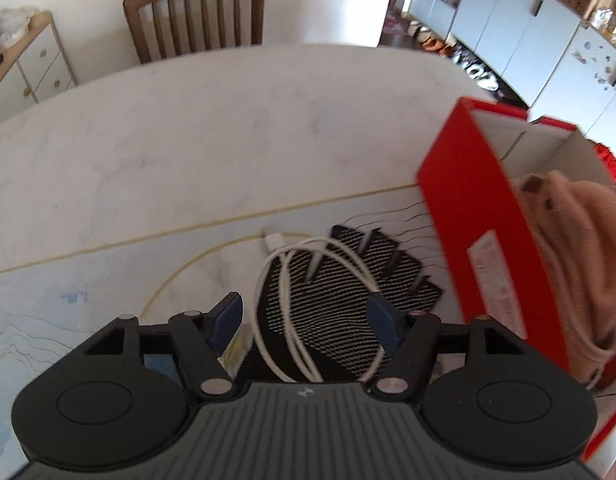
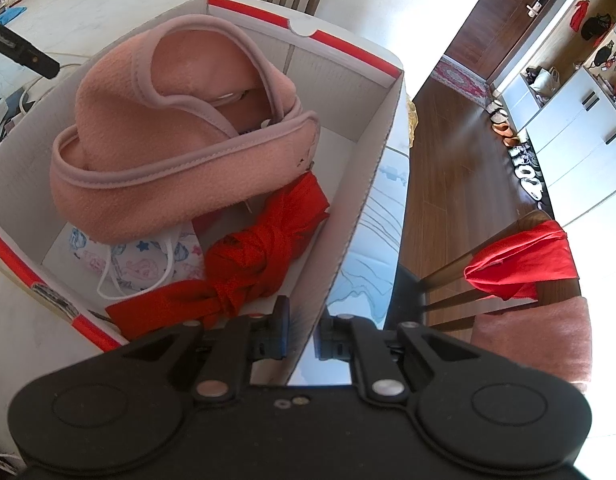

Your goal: Organize objects

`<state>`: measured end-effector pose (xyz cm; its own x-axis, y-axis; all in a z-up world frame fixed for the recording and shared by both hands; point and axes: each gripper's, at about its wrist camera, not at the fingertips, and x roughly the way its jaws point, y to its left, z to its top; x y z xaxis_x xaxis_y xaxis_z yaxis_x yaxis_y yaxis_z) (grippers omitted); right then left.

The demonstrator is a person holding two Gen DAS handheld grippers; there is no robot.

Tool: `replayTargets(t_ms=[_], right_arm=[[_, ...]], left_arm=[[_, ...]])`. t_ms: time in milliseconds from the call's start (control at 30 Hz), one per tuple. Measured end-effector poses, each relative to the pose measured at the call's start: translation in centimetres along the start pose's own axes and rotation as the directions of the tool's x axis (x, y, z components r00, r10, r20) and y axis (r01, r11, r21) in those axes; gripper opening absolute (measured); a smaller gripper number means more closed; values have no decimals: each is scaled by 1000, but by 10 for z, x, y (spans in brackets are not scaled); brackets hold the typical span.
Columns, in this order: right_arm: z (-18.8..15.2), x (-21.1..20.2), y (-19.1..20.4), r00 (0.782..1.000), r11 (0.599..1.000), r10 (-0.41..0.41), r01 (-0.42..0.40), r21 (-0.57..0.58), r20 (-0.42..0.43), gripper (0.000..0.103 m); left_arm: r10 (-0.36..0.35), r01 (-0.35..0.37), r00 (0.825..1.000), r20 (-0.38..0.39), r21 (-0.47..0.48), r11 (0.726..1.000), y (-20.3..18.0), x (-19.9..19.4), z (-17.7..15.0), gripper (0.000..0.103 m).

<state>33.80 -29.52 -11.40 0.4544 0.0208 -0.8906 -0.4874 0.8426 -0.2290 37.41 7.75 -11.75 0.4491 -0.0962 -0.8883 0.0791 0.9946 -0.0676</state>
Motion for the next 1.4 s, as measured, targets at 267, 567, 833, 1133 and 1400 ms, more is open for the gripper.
replayTargets(t_ms=[267, 567, 833, 1133, 1400], right_arm=[[-2, 1, 0, 1000, 1000, -1, 1, 5, -5, 11], [-3, 1, 0, 1000, 1000, 0, 0, 8, -8, 11], [-3, 1, -1, 1000, 1000, 0, 0, 8, -8, 11], [-3, 1, -1, 1000, 1000, 0, 0, 8, -8, 11], [-3, 1, 0, 1000, 1000, 0, 0, 8, -8, 11]], left_arm=[[96, -96, 995, -36, -10, 995, 9, 27, 0, 67], [94, -95, 994, -46, -9, 995, 9, 40, 5, 40], [66, -66, 997, -43, -8, 998, 3, 41, 4, 17], [71, -71, 997, 3, -10, 997, 0, 18, 5, 5], [72, -73, 995, 65, 22, 997, -13, -18, 6, 4]])
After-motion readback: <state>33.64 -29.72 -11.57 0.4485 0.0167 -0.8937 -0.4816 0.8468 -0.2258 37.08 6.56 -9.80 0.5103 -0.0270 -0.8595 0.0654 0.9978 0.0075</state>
